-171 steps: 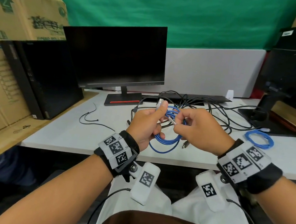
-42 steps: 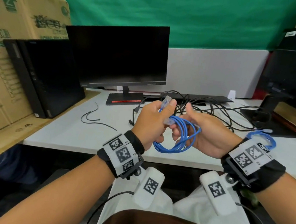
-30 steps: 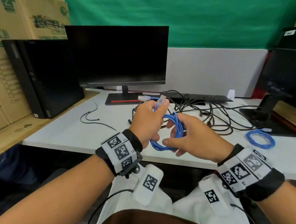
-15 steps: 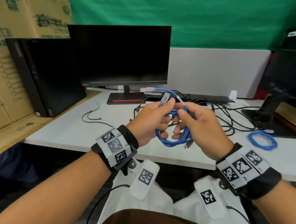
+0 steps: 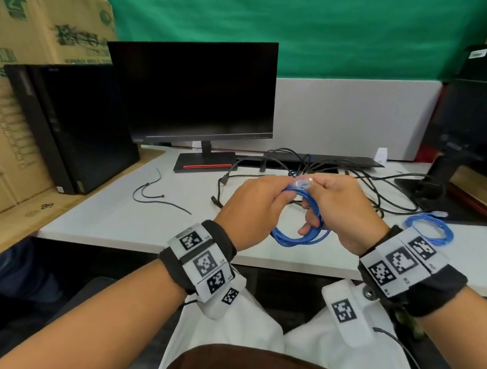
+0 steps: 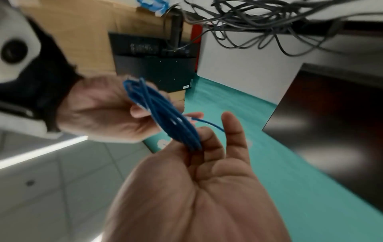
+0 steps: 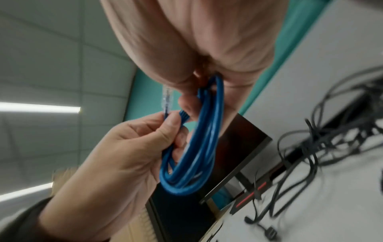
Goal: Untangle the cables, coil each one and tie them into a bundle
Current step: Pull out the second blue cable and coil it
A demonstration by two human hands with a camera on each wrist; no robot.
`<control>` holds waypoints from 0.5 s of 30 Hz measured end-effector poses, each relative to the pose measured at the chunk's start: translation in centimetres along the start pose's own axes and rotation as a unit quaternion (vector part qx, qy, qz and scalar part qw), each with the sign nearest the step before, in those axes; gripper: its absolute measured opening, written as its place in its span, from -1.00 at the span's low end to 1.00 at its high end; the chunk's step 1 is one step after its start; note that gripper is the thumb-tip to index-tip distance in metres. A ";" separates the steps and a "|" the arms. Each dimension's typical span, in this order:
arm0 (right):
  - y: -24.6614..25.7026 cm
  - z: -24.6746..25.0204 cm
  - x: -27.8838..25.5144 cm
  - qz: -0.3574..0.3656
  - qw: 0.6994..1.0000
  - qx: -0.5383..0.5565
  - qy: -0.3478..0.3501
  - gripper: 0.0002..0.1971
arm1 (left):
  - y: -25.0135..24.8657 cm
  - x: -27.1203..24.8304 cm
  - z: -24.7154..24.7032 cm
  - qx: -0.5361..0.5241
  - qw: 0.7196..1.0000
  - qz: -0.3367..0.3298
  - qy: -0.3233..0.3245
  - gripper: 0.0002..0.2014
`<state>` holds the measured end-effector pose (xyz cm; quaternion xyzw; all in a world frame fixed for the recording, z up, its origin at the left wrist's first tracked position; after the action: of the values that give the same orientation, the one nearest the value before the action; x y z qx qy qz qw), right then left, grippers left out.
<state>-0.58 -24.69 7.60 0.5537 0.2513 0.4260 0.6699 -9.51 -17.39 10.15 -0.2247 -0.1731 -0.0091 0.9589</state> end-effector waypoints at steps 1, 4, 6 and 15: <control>0.1 -0.1 0.1 -0.002 0.999 -0.036 0.006 -0.71 | -0.2 -0.1 -0.2 0.038 0.999 -0.001 0.000 -0.77; 0.6 -0.4 0.1 -0.009 0.988 -0.151 0.023 -0.68 | -0.5 0.0 -0.2 0.104 0.995 0.003 -0.011 -0.76; 0.9 -0.9 0.0 -0.014 0.978 -0.202 0.053 -0.65 | -0.6 -0.1 0.1 0.135 0.991 0.006 -0.020 -0.81; 1.2 -0.9 -0.4 -0.015 0.972 -0.227 0.051 -0.85 | 2.1 0.6 0.0 0.013 0.999 0.051 0.013 -0.92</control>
<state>-1.83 -24.55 8.45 0.3609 0.1900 0.4897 0.7706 -8.75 -15.50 9.43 -0.2208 -0.1488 0.0393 0.9631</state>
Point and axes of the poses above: each hand's wrist, its own x-axis towards the middle knuckle, its own z-axis out of the back of the hand, y = z × x, the point moved 10 cm from there along x, towards the middle knuckle, and after that the axes turned 15 degrees about y, right-handed, at the moved point
